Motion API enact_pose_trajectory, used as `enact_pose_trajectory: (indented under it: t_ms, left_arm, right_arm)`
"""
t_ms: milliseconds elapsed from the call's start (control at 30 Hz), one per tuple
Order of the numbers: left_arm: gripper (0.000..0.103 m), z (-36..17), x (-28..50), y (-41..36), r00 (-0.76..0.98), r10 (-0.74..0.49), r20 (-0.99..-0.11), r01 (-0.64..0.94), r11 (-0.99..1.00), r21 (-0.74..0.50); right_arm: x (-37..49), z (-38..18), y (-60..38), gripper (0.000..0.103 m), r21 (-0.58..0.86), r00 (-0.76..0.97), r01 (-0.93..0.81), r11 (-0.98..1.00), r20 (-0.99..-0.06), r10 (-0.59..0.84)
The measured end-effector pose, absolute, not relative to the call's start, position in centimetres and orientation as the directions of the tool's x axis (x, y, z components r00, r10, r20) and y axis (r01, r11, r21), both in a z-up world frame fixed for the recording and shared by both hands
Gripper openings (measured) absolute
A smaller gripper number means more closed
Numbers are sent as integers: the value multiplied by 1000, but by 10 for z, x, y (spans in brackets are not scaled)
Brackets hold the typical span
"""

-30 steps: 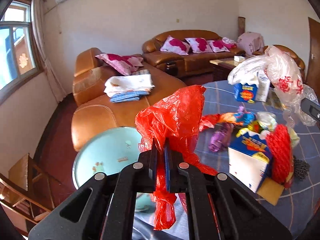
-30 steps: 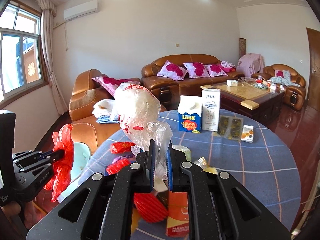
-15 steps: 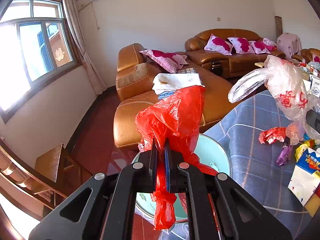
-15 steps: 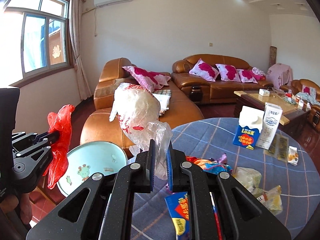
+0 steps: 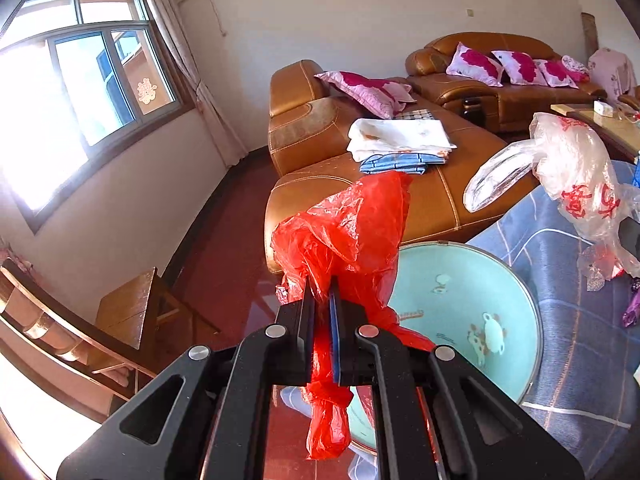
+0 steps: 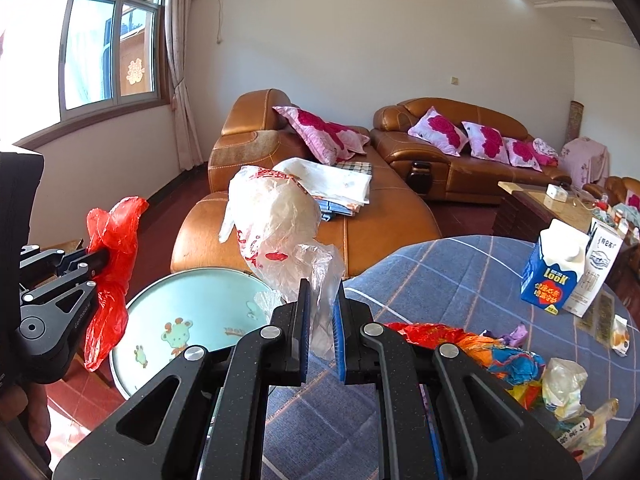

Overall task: Collect trash
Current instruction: 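Carry both bags over the blue wastebasket and open both grippers to drop them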

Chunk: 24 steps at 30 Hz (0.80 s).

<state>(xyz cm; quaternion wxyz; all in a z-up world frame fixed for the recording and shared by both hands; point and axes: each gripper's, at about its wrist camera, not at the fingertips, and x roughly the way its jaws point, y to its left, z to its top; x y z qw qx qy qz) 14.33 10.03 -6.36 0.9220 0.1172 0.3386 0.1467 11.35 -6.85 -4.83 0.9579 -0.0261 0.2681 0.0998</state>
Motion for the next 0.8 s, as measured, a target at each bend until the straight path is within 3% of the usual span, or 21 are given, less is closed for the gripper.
enact_pose_trajectory:
  t_ms: [800]
  left_arm:
    - [7,-82,159,109,682,368,-633,-185,923,337]
  right_arm:
    - [140,-80,-49,11,-51,788,-302,952,-576,219]
